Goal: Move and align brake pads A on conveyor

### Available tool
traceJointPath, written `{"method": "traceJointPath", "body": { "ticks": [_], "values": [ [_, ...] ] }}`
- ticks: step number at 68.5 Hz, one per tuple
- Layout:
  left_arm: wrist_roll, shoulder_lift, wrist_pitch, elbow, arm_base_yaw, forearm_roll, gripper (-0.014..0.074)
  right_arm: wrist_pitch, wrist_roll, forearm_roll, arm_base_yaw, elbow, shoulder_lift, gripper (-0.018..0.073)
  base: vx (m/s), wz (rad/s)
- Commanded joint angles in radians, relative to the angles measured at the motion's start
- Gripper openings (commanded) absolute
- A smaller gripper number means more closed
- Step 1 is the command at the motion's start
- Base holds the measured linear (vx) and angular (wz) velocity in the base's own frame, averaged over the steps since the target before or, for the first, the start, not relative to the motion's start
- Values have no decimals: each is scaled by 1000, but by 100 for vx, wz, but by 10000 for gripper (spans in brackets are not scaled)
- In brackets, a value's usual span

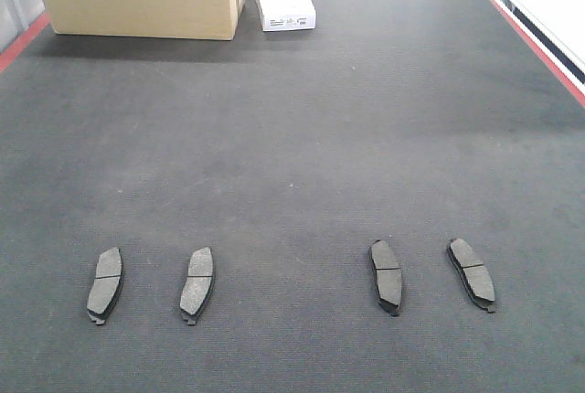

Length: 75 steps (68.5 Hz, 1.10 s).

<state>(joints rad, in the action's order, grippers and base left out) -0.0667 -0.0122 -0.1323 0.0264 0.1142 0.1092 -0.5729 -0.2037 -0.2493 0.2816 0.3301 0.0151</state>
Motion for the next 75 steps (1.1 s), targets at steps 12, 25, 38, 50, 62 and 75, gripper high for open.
{"method": "traceJointPath", "body": {
  "ticks": [12, 25, 38, 50, 62, 75],
  "values": [
    [-11, -15, 68, 17, -1, -7, -6, 404, 45, 4, -211, -158, -23, -12, 0, 0],
    [-11, -15, 68, 17, -1, -7, -6, 583, 46, 118, -338, -303, -23, -12, 0, 0],
    [-11, -15, 68, 17, -1, -7, -6, 606, 47, 116, -372, -371, -18, -12, 0, 0],
    [-11, -15, 68, 17, -1, -7, -6, 617, 62, 111, -372, -371, 7, -12, 0, 0],
    [-11, -15, 68, 17, -1, -7, -6, 606, 61, 112, -372, -371, 7, -12, 0, 0],
    [-11, -15, 68, 17, -1, -7, -6, 606, 61, 112, -372, -371, 7, -12, 0, 0]
  ]
}}
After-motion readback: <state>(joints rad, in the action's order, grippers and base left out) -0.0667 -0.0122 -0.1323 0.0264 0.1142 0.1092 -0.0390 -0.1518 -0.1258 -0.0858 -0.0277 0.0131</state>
